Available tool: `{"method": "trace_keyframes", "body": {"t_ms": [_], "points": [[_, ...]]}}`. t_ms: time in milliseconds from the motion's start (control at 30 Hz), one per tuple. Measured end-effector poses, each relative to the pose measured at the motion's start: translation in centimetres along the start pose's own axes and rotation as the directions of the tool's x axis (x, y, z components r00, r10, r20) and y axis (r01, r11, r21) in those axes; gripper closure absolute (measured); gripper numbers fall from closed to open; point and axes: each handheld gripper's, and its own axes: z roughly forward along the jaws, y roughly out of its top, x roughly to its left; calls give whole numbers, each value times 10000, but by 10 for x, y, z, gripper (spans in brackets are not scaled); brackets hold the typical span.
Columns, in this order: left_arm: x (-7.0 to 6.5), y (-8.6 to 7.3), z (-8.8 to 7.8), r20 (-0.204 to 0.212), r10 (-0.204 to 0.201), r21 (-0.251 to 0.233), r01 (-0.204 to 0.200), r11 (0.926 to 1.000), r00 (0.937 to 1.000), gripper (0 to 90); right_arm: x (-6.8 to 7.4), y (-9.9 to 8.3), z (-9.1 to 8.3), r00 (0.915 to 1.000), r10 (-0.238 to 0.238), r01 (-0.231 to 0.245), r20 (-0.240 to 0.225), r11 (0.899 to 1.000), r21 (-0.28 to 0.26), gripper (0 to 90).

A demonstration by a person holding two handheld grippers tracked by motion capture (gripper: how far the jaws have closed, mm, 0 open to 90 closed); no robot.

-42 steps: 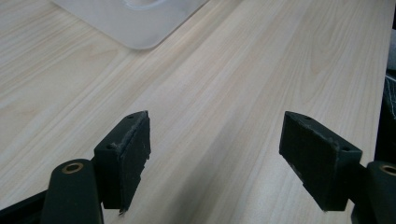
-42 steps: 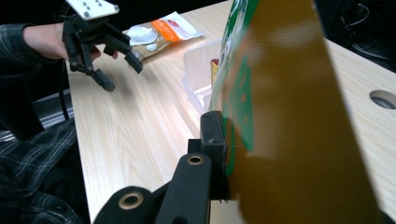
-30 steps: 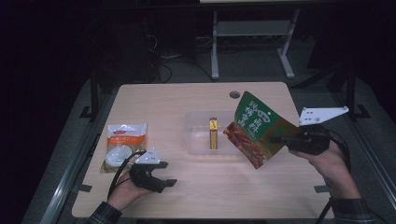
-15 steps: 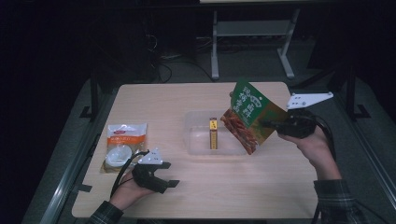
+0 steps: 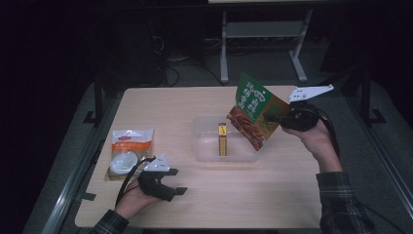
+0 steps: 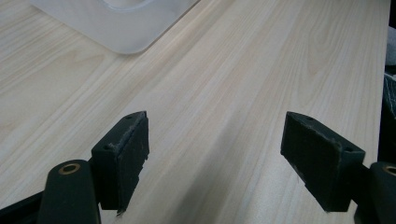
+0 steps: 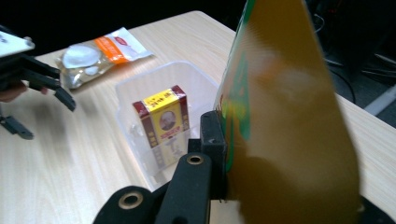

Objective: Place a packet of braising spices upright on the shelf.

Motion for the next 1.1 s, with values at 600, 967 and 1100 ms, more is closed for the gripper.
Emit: {"method": "trace_keyframes", "body": {"t_ms": [600, 967, 1100], "points": [[-2, 0, 2, 126, 85, 218, -87, 9997, 9999, 230, -2, -21, 29, 9994, 322, -331, 137, 9971, 680, 899], [-4, 1, 7, 264, 470, 533, -483, 9974, 9985, 231, -1, -23, 34, 9994, 328, -335, 134, 9975, 622, 893], [-6, 1, 8, 287, 476, 571, -492, 9972, 9985, 231, 0, -23, 35, 9993, 329, -337, 156, 9978, 570, 890]]}}
